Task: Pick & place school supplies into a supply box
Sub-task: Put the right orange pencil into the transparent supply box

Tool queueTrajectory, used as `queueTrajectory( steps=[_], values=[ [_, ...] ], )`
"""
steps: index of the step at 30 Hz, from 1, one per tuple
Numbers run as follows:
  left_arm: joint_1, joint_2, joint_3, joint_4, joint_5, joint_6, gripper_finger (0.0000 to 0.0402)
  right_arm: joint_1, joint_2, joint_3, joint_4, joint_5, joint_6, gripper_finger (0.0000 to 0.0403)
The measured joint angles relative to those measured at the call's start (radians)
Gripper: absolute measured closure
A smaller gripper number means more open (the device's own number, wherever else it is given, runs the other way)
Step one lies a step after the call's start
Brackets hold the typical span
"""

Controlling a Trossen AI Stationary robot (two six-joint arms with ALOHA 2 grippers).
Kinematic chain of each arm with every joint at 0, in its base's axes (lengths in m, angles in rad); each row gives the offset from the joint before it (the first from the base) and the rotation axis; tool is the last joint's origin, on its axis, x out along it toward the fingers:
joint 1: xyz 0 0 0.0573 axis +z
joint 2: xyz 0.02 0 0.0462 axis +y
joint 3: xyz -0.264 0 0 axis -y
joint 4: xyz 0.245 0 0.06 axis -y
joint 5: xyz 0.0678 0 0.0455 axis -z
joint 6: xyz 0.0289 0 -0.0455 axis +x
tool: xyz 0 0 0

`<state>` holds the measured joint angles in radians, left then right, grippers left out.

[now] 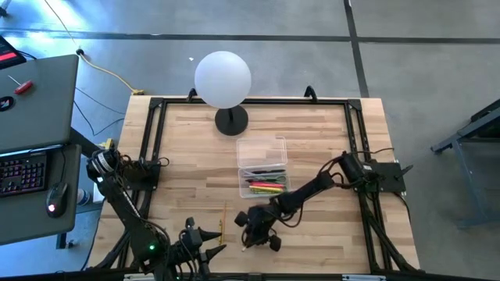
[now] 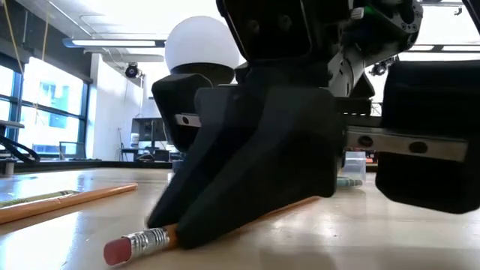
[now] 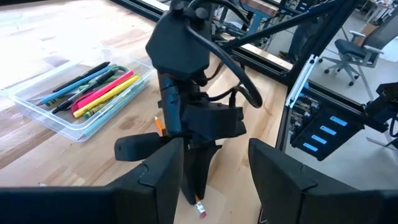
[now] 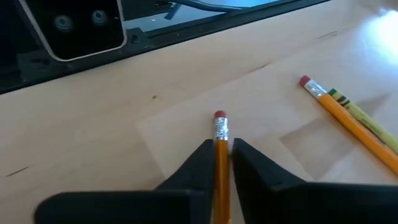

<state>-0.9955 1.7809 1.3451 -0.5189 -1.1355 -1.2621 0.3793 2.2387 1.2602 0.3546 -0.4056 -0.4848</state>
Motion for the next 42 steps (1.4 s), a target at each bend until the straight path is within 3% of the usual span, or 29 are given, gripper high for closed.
queueTrajectory(
  steps=[9,14,22,27,31,42],
  values=[
    [0.000,0.000,0.000,0.002,0.000,-0.002,0.0188,-0.008,0.000,0.001,-0.007,0.029,0.017,0.0312],
    [0.000,0.000,0.000,0.003,0.001,-0.009,0.0188,-0.021,0.003,0.001,0.002,-0.069,-0.036,0.0318],
    [0.000,0.000,0.000,0.003,-0.002,-0.026,0.0188,-0.024,0.023,0.000,0.023,-0.100,-0.033,0.0331],
    [0.000,0.000,0.000,0.003,-0.008,-0.026,0.0188,-0.037,0.134,0.004,0.212,-0.204,0.020,0.0332],
    [0.000,0.000,0.000,0.003,-0.010,-0.029,0.0188,-0.038,0.172,0.003,0.315,-0.209,0.053,0.0332],
    [0.000,0.000,0.000,0.003,-0.025,-0.029,0.0188,-0.062,0.172,0.004,0.234,-0.158,0.040,0.0332]
  ],
)
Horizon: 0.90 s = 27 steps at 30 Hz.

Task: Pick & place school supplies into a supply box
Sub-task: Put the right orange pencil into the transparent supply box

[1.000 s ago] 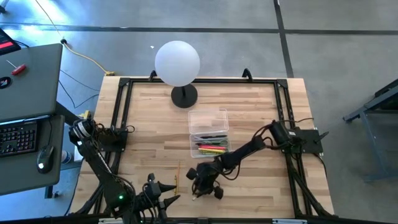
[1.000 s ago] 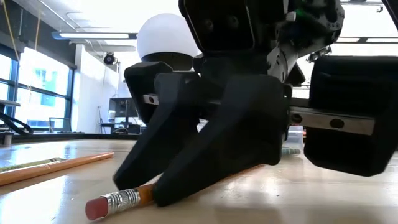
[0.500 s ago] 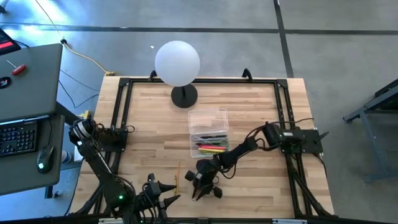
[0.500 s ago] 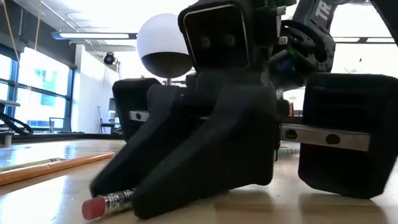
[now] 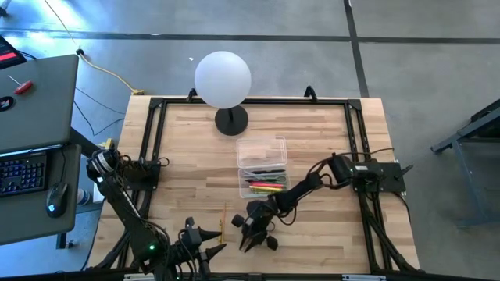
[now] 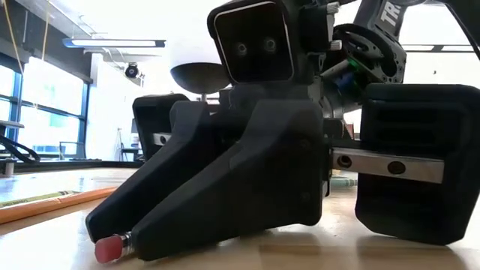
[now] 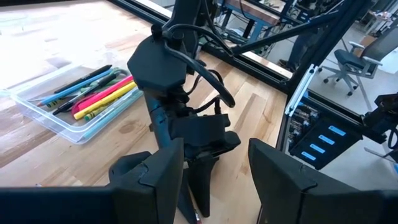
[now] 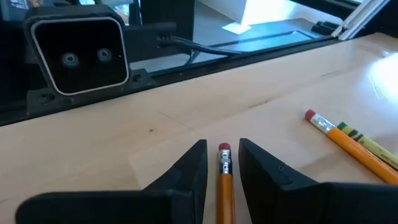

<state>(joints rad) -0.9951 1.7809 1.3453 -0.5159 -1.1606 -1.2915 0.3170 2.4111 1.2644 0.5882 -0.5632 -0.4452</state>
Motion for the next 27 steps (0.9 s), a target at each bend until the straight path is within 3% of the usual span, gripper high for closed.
queueTrajectory(
  steps=[13,23,27],
  values=[
    [0.000,0.000,0.000,-0.001,-0.003,0.000,0.0188,0.012,-0.003,0.000,-0.064,0.043,-0.008,0.0335],
    [0.000,0.000,0.000,-0.001,-0.005,0.000,0.0188,0.018,-0.004,-0.001,-0.072,0.061,-0.010,0.0394],
    [0.000,0.000,0.000,0.000,-0.010,0.000,0.0188,0.018,-0.008,-0.002,-0.063,0.066,0.027,0.0390]
  ],
)
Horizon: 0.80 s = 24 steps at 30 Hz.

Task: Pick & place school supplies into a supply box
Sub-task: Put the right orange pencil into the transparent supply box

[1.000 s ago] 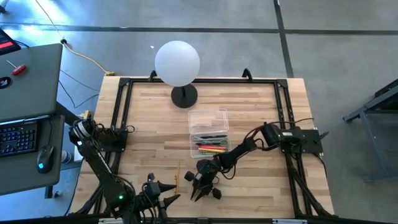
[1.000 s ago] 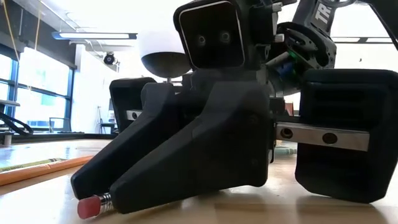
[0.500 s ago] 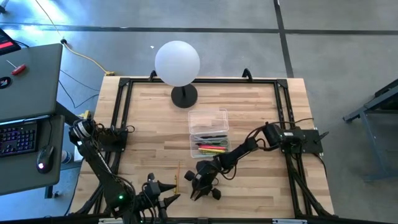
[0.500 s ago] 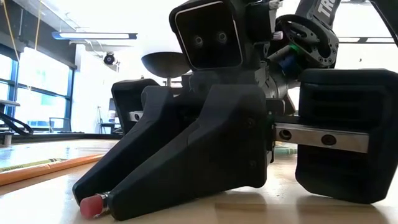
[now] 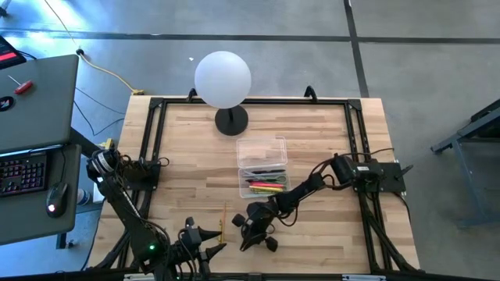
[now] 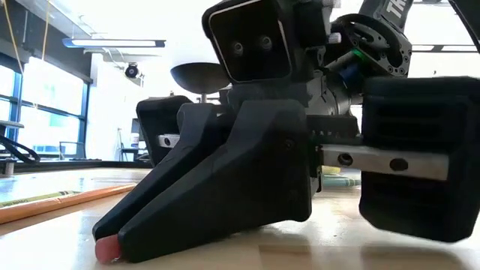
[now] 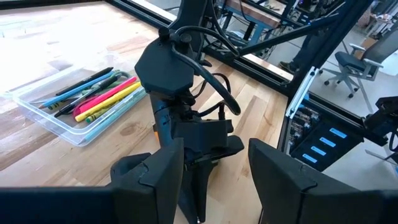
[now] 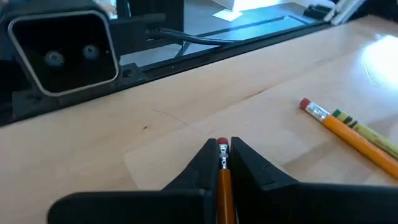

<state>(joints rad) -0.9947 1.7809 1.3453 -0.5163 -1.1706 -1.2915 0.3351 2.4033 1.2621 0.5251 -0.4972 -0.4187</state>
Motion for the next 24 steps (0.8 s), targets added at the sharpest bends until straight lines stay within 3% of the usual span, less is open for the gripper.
queueTrajectory(
  steps=[8,11,17,24],
  values=[
    [0.000,0.000,0.000,0.000,-0.003,0.000,0.0188,0.028,-0.112,-0.005,-0.062,0.071,0.092,0.0395],
    [0.000,0.000,0.000,0.003,-0.009,0.000,0.0188,0.045,-0.199,-0.009,-0.199,0.181,0.067,0.0394],
    [0.000,0.000,0.000,0.036,-0.013,0.001,0.0188,0.043,-0.376,-0.005,-0.481,0.171,0.058,0.0399],
    [0.000,0.000,0.000,0.054,-0.042,0.004,0.0188,0.017,-0.515,-0.004,-0.581,0.323,-0.012,0.0395]
  ],
)
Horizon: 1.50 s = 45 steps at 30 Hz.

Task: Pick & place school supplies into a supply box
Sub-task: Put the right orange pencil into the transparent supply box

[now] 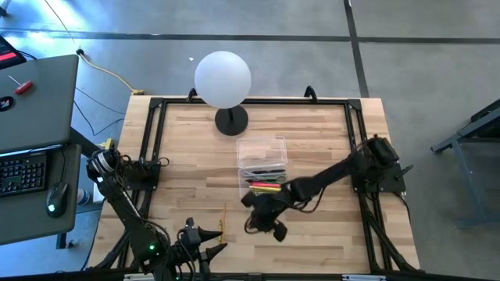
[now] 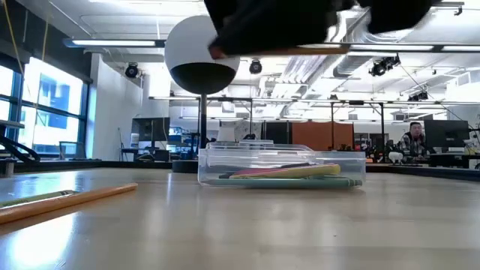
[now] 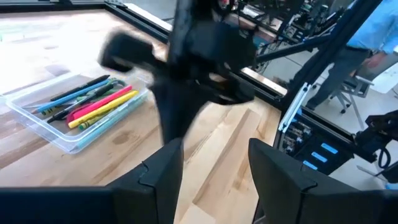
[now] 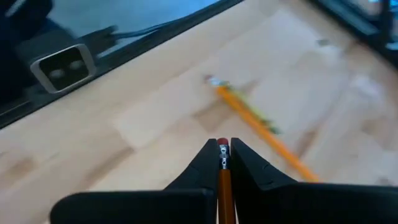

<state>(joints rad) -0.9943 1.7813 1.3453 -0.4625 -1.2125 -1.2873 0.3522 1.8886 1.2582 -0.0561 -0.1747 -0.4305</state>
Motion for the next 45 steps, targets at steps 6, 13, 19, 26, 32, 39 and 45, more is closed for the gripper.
queueTrajectory(
  steps=[6,13,19,26,32,39,45],
  values=[
    [0.000,0.000,0.000,0.014,-0.008,0.000,0.0188,-0.094,-0.023,0.001,0.003,-0.007,0.037,0.0395],
    [0.000,0.000,0.000,0.027,-0.008,0.001,0.0188,-0.208,-0.035,-0.147,0.197,0.003,0.124,0.0399],
    [0.000,0.000,0.000,0.017,-0.010,0.012,0.0188,-0.299,-0.042,-0.397,0.653,0.008,0.187,0.0394],
    [0.020,0.000,0.000,0.018,-0.035,0.060,0.0188,-0.334,-0.043,-0.506,0.912,0.077,0.214,0.0397],
    [0.067,0.000,0.000,0.018,0.020,0.088,0.0188,-0.352,-0.043,-0.505,0.898,0.056,0.244,0.0392],
    [0.115,0.000,0.000,0.020,0.070,0.105,0.0188,-0.352,-0.043,-0.505,0.899,0.056,0.244,0.0390],
    [0.117,0.000,0.000,0.026,0.036,0.136,0.0188,-0.347,-0.036,-0.505,0.895,0.042,0.247,0.0384]
  ],
)
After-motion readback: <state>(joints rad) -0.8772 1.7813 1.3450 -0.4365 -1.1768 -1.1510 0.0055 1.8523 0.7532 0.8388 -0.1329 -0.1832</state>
